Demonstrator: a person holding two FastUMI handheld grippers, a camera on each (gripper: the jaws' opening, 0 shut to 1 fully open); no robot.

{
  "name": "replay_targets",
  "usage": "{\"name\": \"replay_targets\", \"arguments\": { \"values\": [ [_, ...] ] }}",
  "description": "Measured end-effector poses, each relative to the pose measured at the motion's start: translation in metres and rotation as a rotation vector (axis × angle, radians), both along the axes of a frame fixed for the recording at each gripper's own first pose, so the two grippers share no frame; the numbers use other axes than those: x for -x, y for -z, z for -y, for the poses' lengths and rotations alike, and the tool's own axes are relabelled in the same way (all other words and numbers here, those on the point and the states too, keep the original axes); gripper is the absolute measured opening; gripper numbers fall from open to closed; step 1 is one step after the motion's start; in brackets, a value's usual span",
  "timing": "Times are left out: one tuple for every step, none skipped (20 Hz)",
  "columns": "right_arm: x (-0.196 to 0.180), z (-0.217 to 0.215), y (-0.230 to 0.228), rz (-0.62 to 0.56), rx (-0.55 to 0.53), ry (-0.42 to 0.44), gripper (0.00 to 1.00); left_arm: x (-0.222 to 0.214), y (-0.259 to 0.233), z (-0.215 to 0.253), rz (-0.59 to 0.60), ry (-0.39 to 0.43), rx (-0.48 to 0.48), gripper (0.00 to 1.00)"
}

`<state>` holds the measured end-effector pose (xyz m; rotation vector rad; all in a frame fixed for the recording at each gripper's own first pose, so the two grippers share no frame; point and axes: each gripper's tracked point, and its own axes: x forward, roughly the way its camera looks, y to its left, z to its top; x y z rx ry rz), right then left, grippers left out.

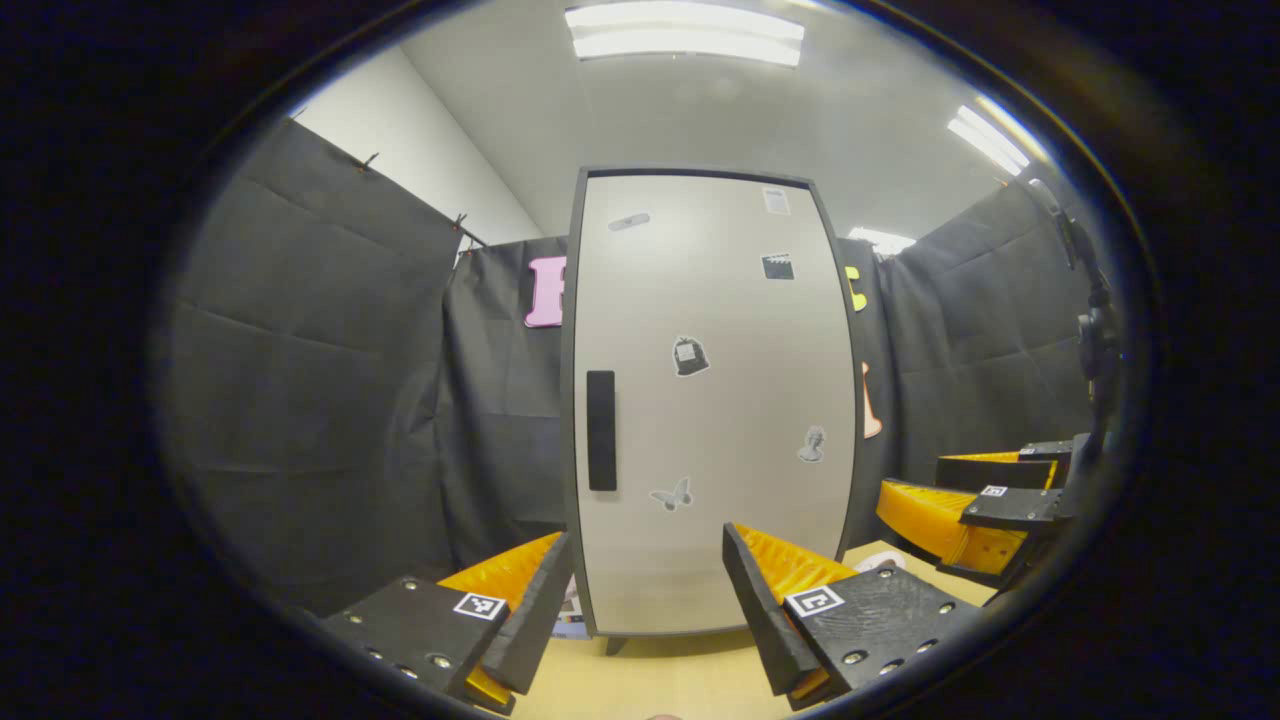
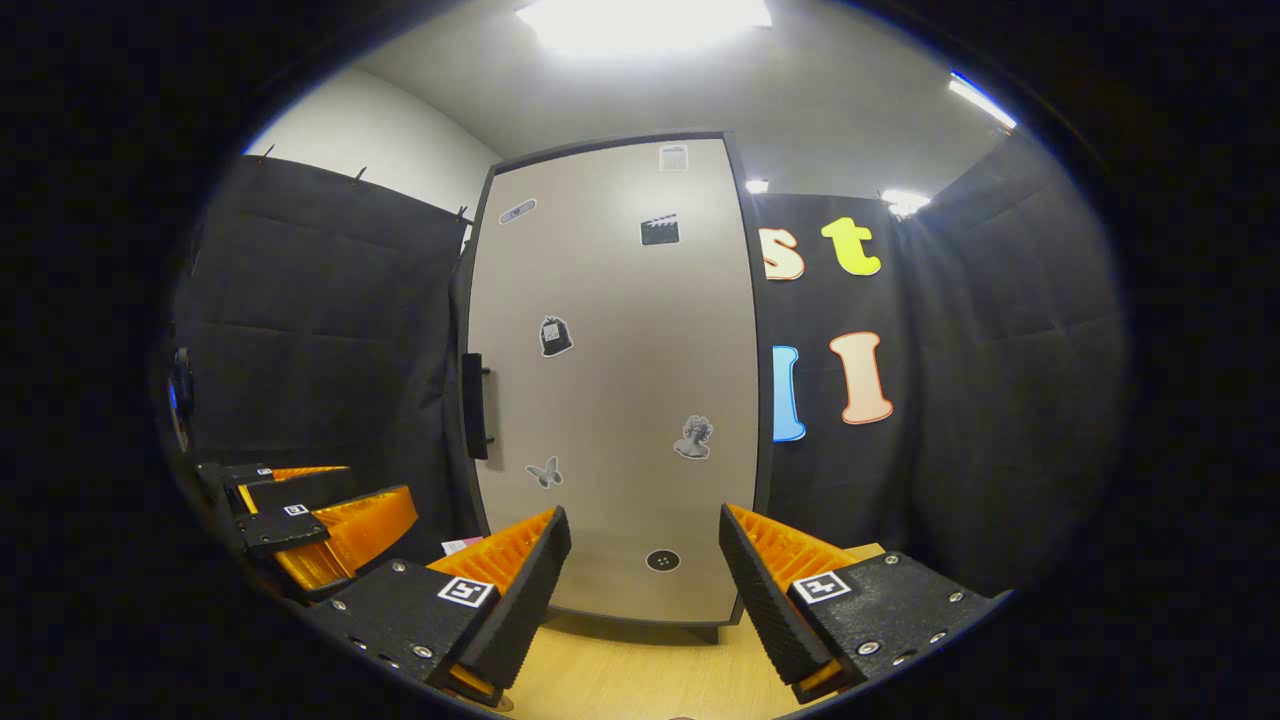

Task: Open the cabinet door with the right hand, grasp the bottle in the cabinet with the left hand and place it on the coaster, then close the cabinet door with the right hand.

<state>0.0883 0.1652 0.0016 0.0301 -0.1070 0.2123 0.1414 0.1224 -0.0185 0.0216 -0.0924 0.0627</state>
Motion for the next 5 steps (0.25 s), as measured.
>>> {"name": "replay_targets", "arguments": {
  "values": [
    [0.0,0.0,0.004,-0.006,-0.001,-0.012,0.93,0.004,-0.005,0.002,0.013,-0.003,0.0,0.89],
    [0.0,0.0,0.008,-0.015,-0.003,-0.023,0.93,0.008,-0.006,0.007,0.021,-0.002,0.001,0.85],
    [0.001,0.001,0.013,-0.025,-0.001,-0.03,0.93,0.01,-0.005,0.01,0.02,-0.003,0.001,0.9],
    [0.003,0.001,0.017,-0.035,0.002,-0.036,0.93,0.013,-0.005,0.012,0.014,-0.006,0.0,0.9],
    [0.005,0.003,0.02,-0.042,0.006,-0.037,0.93,0.014,-0.004,0.013,0.006,-0.005,0.003,0.9]
  ]
}}
